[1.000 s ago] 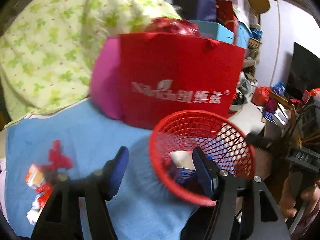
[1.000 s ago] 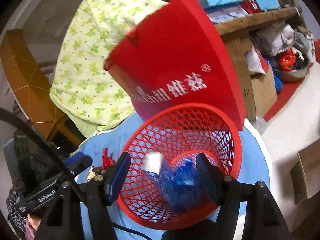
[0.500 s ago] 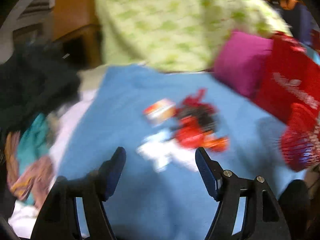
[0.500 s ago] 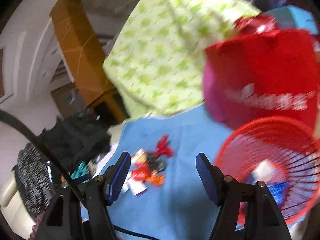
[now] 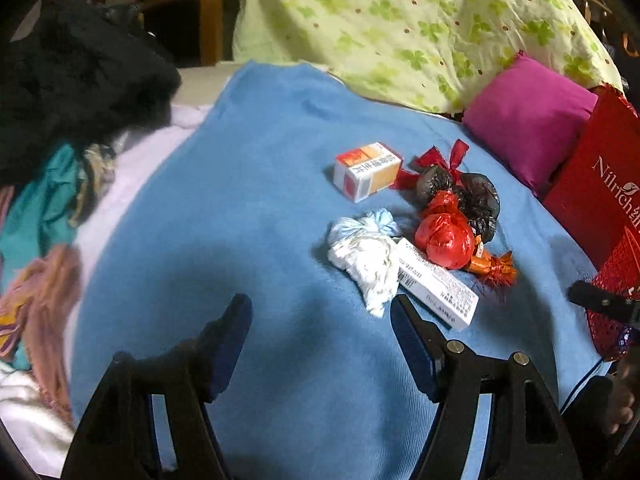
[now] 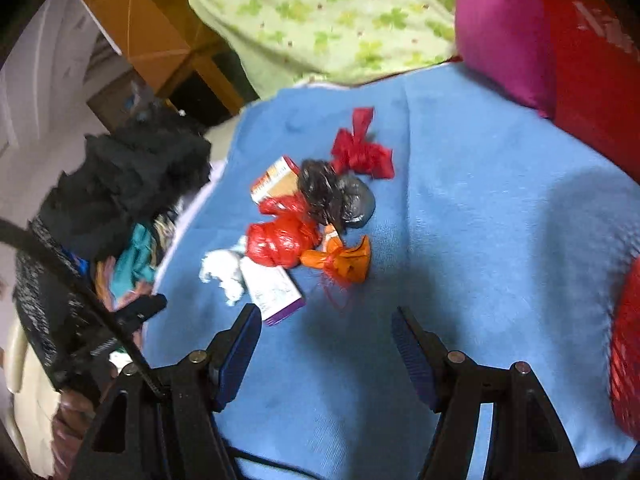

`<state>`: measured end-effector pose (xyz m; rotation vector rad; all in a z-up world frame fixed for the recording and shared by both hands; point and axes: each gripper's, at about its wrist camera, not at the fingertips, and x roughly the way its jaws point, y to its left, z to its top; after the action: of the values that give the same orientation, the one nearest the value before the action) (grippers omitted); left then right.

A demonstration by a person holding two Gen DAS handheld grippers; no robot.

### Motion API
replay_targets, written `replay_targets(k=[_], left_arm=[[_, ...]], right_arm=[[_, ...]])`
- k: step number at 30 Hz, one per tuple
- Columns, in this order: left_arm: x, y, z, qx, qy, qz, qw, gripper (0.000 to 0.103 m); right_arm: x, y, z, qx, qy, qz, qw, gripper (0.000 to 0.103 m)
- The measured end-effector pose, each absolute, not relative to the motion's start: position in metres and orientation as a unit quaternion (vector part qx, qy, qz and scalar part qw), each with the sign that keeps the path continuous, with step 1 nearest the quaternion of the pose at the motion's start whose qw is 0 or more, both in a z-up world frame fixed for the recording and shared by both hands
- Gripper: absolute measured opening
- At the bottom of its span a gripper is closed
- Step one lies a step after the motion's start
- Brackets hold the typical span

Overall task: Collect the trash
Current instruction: 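Grasp the orange plastic bag with the right tool while the left tool grasps the white crumpled tissue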

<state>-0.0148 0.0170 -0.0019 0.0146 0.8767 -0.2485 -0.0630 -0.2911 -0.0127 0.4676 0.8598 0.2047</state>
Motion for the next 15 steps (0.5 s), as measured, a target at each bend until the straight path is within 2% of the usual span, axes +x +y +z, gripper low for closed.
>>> replay_targets(k=[11, 13, 14, 15], left_arm=[[0.059, -0.003, -0.04, -0.083, 0.482, -0.157, 0.858, 0.071], [0.064, -0.009, -0.047, -0.089, 0.495, -0.164, 0.849, 0.059], [0.065, -0.013, -0.051, -0.089, 0.5, -0.167, 0.845, 0.05], [0.065, -0.016, -0.055, -0.088, 0.505, -0.168, 0.842, 0.045]], right_arm=[[0.021, -0.283, -0.054, 0.223, 0.441, 0.112, 0.862, 0.071], [0.028, -0.278, -0.061, 0.222, 0.449, 0.116, 0.858, 0.07], [0.028, -0.276, -0.062, 0.216, 0.446, 0.116, 0.861, 0.066], [0.027, -0.273, -0.062, 0.206, 0.441, 0.12, 0.865, 0.05]])
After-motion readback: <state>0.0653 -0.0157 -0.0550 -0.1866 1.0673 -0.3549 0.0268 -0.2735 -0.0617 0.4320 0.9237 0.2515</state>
